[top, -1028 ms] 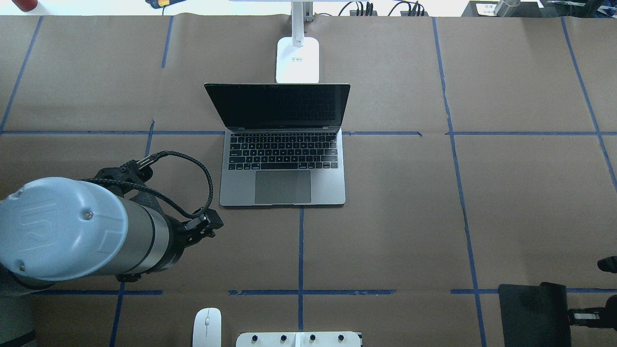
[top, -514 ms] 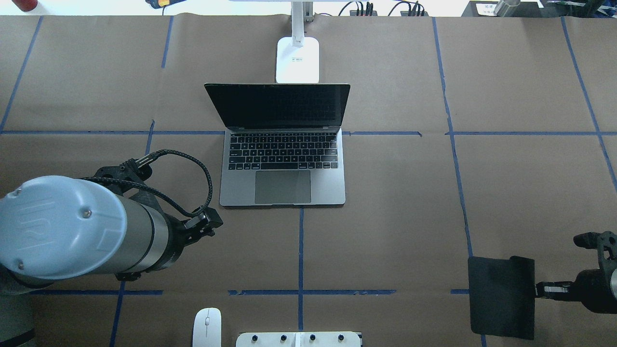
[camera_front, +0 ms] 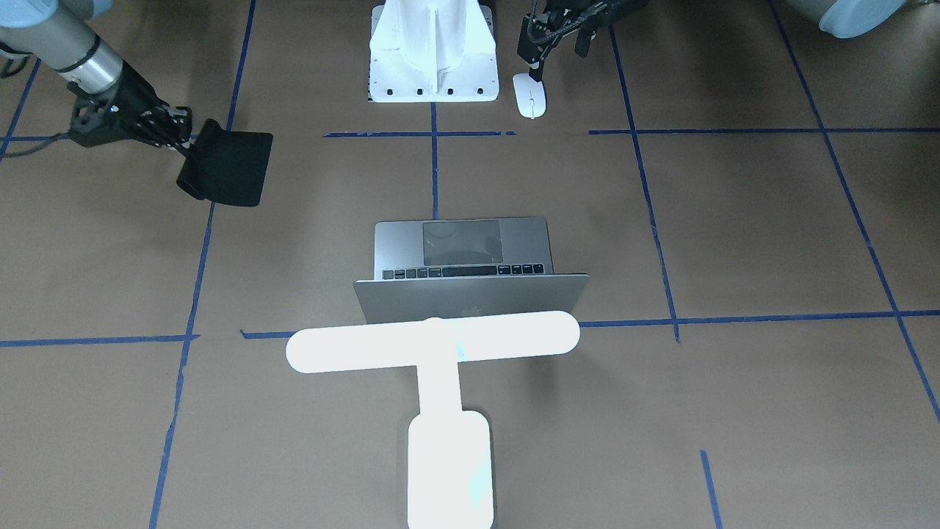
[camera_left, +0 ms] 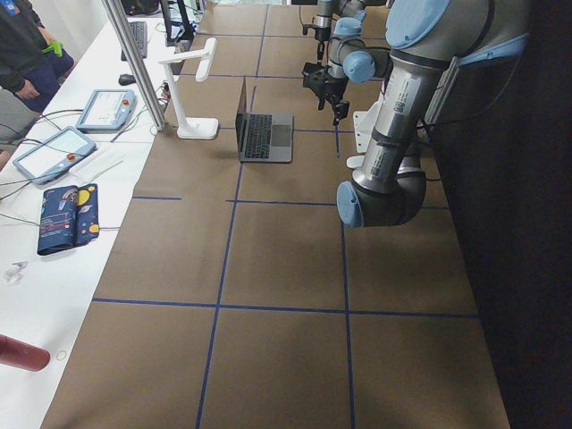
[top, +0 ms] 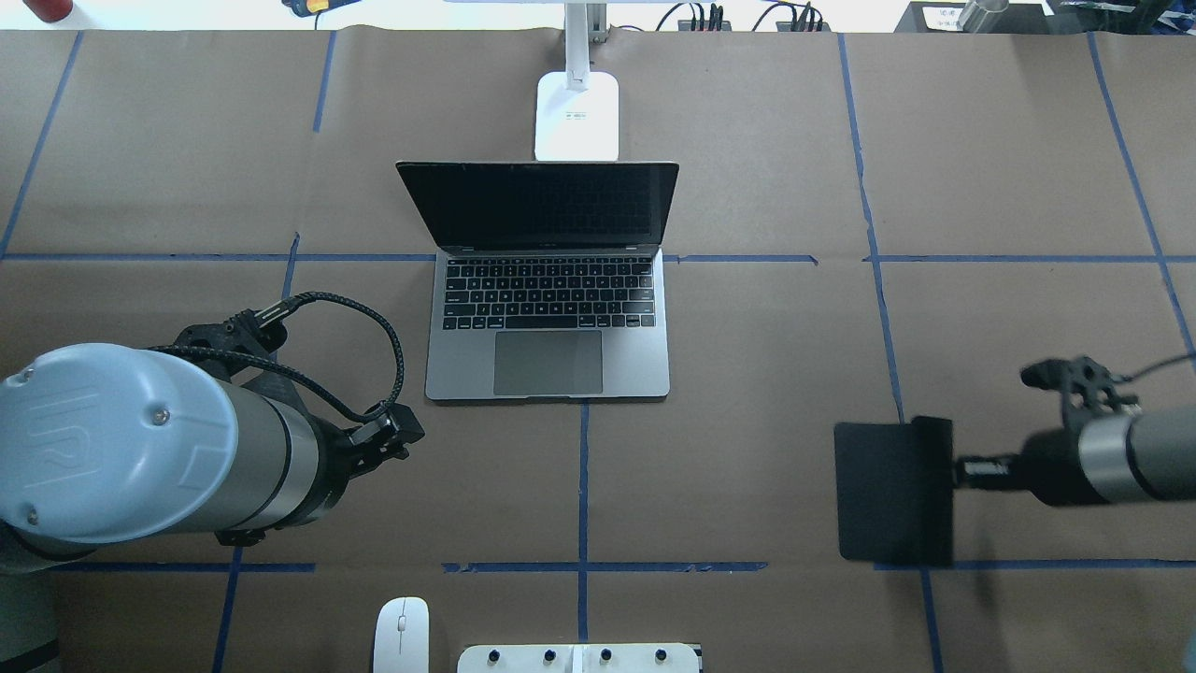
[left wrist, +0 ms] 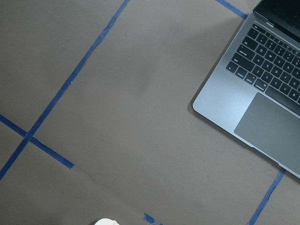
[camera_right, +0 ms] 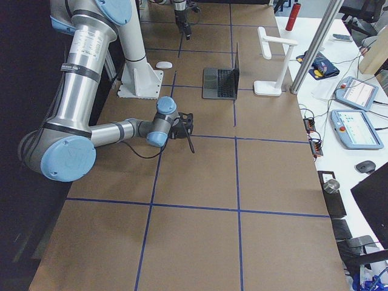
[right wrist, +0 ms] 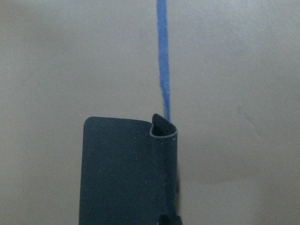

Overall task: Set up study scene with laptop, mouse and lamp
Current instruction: 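Carry the mouse pad with the right gripper beside the laptop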

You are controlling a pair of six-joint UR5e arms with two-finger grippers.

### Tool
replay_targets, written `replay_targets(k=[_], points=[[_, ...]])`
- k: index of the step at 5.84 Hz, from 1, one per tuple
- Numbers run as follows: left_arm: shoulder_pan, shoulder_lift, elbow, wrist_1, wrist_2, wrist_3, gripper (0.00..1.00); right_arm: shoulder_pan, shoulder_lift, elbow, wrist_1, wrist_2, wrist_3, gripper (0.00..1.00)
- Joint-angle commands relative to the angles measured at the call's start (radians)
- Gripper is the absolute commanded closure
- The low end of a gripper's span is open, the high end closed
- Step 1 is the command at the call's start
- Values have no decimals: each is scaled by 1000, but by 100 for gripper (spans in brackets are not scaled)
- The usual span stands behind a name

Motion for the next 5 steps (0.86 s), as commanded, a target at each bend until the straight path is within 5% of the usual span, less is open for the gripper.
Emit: replay_targets(k=[1, 3, 5], points=[[-5, 1, 1, 0, 0, 0, 0, 82, 210, -8, -241, 46, -72, 100], [-11, 1, 1, 0, 0, 2, 0, 106, 472, -21, -582, 40, -176, 100], [-11, 1, 1, 0, -1, 21, 0, 107, 602, -182, -611, 33, -194, 100]])
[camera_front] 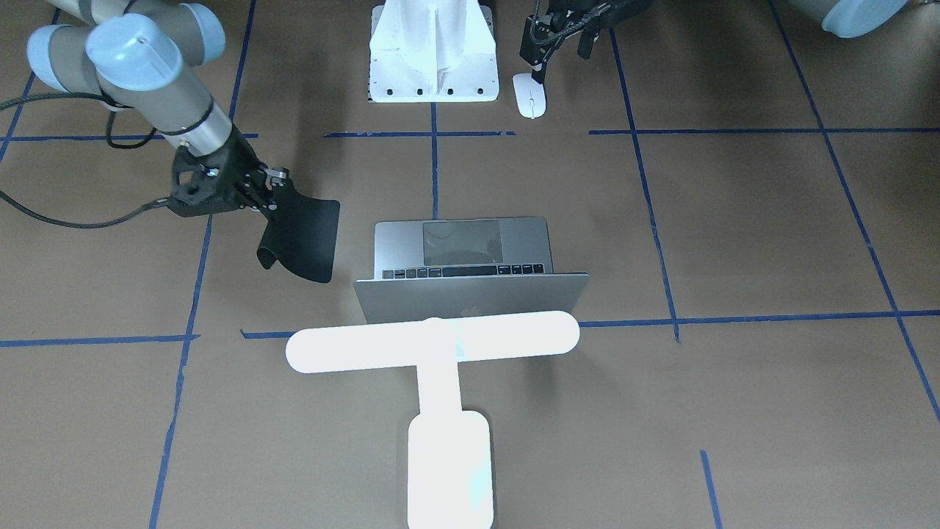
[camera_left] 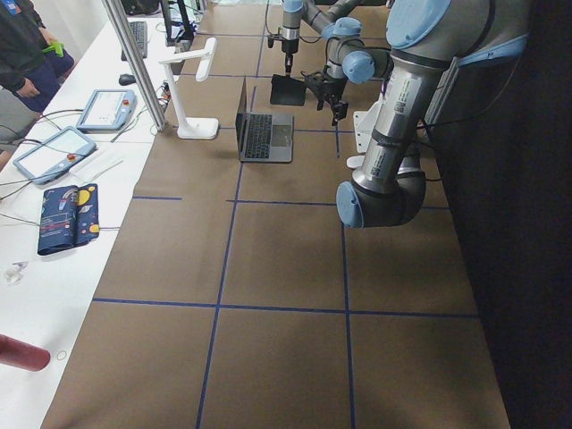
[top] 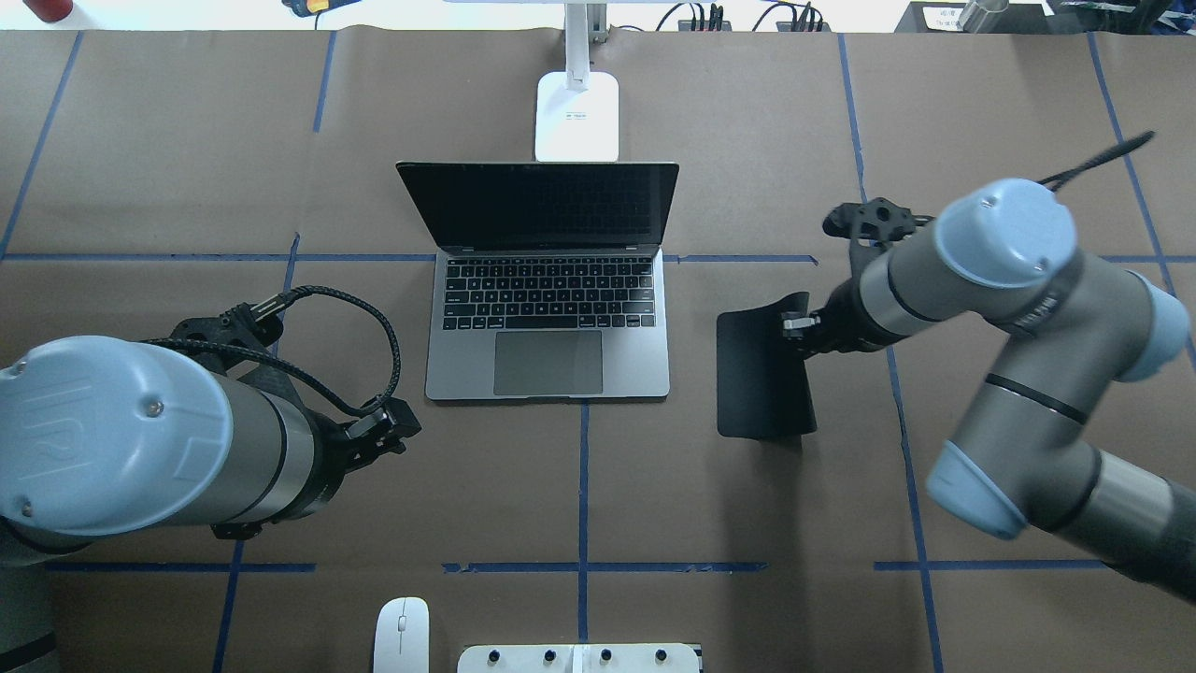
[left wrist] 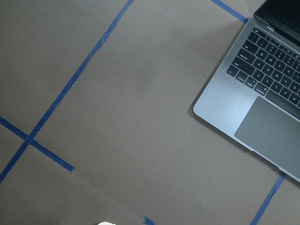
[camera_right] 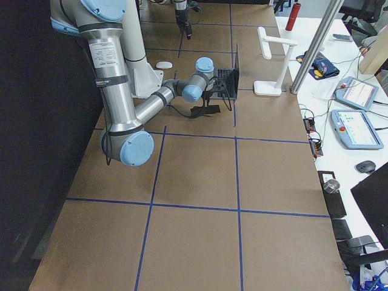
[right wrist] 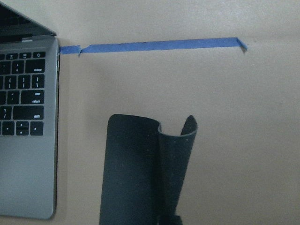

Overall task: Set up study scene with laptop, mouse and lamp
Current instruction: 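Carry the mouse pad with the right gripper beside the laptop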

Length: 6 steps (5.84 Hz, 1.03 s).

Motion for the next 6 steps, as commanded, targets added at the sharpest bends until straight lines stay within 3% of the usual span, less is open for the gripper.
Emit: replay_targets(k=[1, 3, 4, 5, 6], points=[[-5, 0, 1, 0, 0, 9, 0, 1, 81, -104, -16, -7, -54, 100], [-5, 0, 1, 0, 0, 9, 0, 19, 186, -232, -16, -5, -62, 100], [-5, 0, 1, 0, 0, 9, 0, 42, 187, -230, -18, 10, -62, 95], [-5, 2, 4, 0, 1, 12, 0, 62, 182, -228, -18, 56, -62, 13], [3, 21, 4, -2, 0, 55, 0, 106, 178, -199, -33, 93, -61, 0]])
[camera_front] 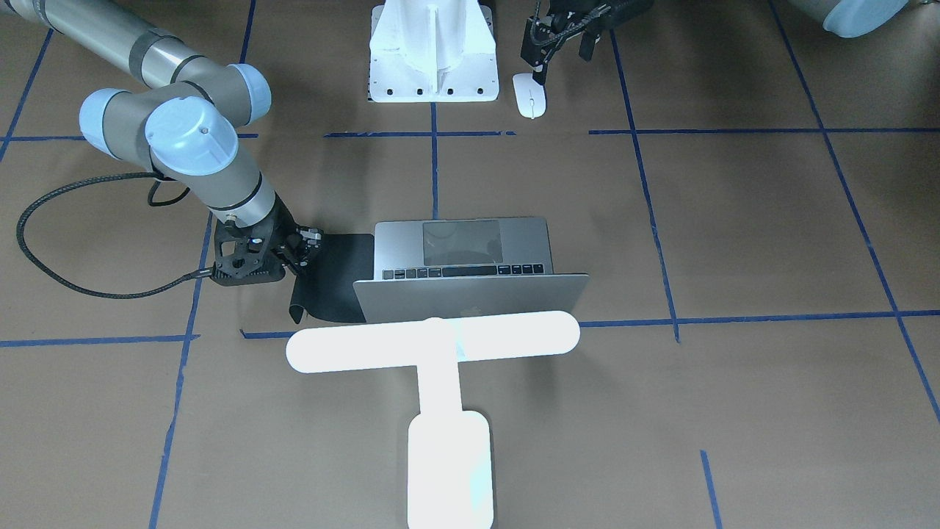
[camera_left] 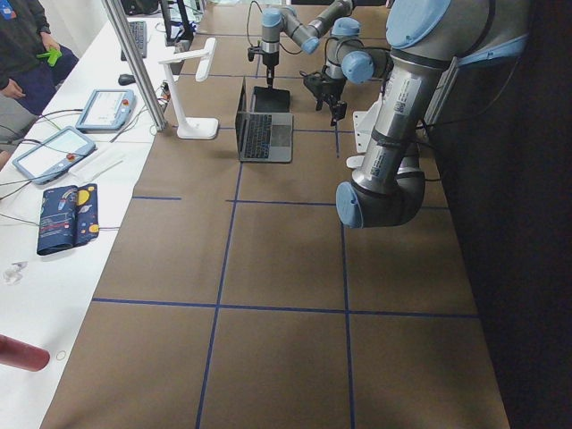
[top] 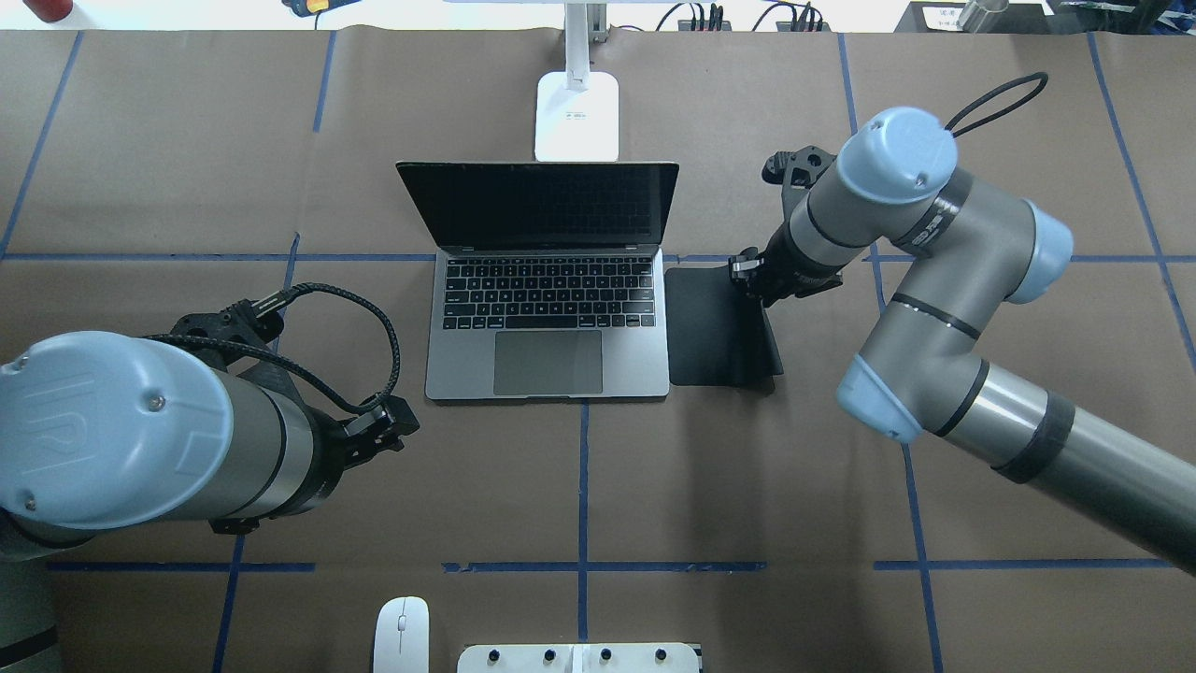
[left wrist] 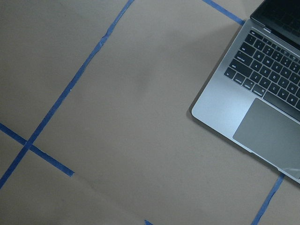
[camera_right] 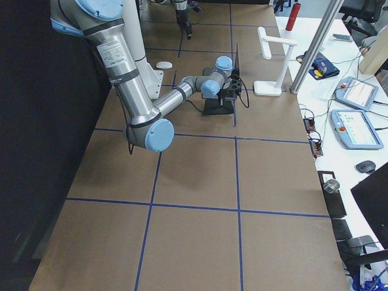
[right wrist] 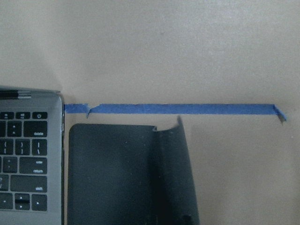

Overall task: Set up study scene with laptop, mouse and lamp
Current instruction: 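Release the mouse pad flat and raise the right gripper away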

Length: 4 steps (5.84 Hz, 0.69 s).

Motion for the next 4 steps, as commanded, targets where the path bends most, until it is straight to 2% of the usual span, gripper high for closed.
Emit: replay_targets(k=[1, 2, 3, 4], points=[[13, 33, 1, -15, -5, 122, 0, 100, -21, 45, -47, 115, 1, 0], [18, 46, 4, -21, -7, 199, 0, 145, -37, 103, -100, 142, 1, 0], [59, 107, 7, -89, -7, 251, 0, 168, -55, 158, -175, 137, -2, 0], [114, 214, 28, -284, -8, 300, 0, 195, -55, 186, -238, 137, -52, 0]])
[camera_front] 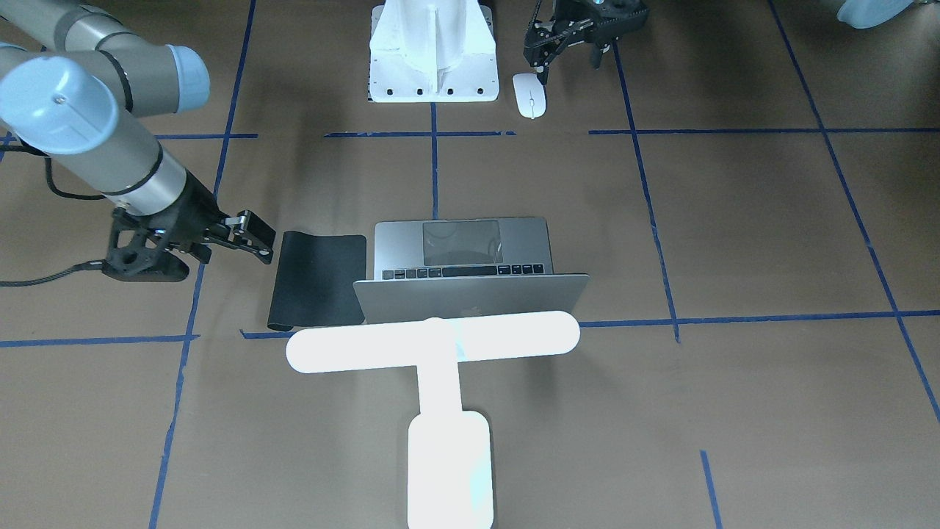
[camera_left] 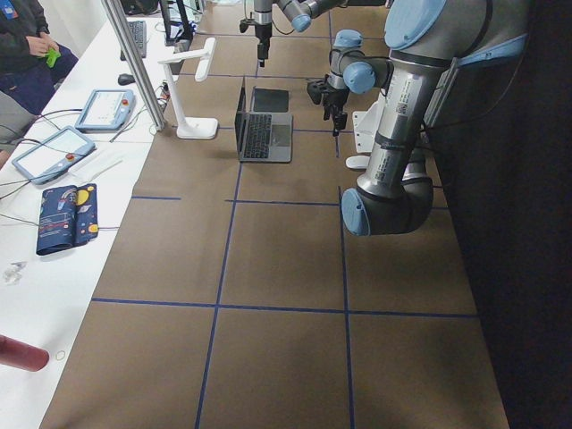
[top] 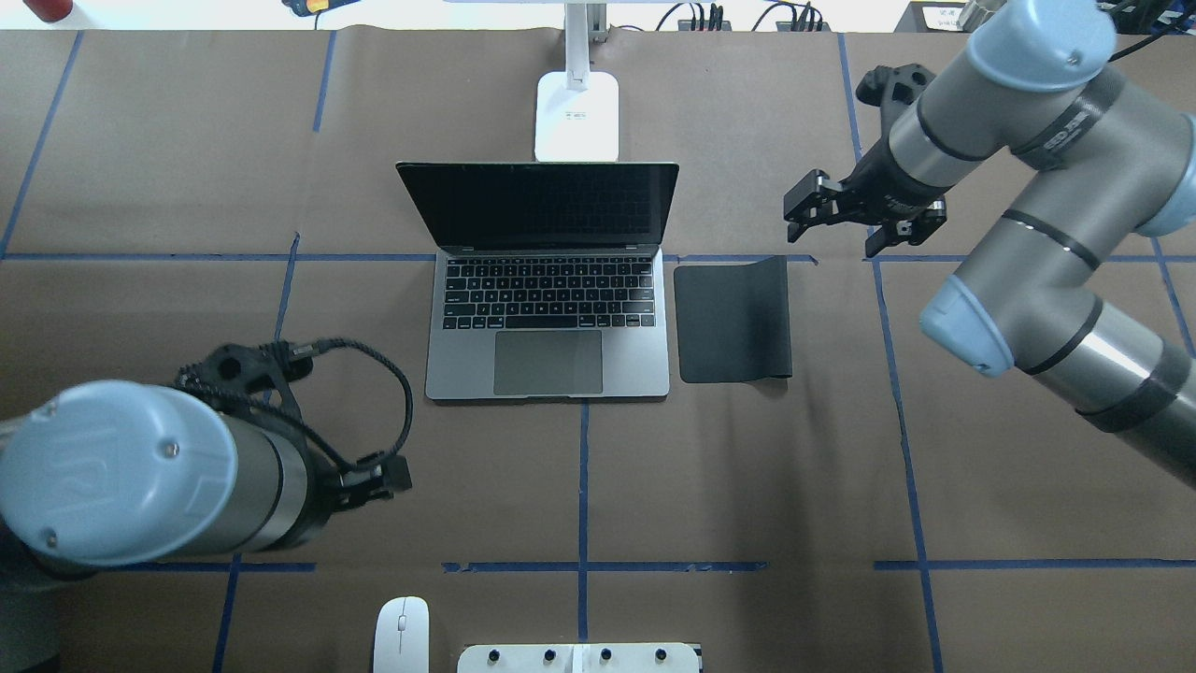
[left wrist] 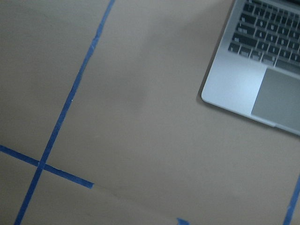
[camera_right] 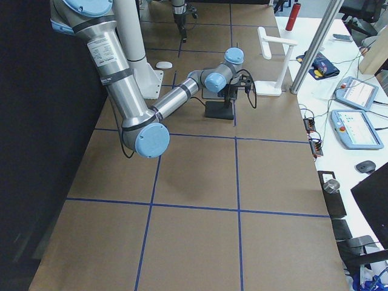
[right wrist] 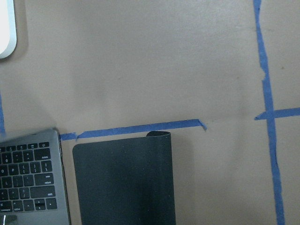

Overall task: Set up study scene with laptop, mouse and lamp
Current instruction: 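Release the mouse pad flat and raise the right gripper away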

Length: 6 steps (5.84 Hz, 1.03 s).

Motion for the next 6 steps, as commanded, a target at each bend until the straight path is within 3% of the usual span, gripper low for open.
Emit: replay_targets(k=[1, 3, 4, 6], points=[[109, 101, 80, -252, 5, 57, 0, 61, -37, 86, -123, 2, -138, 0], [182, 103, 116, -259, 8, 141, 0, 139, -157, 163, -173, 5, -336, 0], [211, 102, 153, -262, 54, 147, 0, 165, -200, 180, -178, 8, -405, 0], [223, 103, 238, -382, 60, 151, 0, 271, -258, 217, -263, 25, -615, 0]])
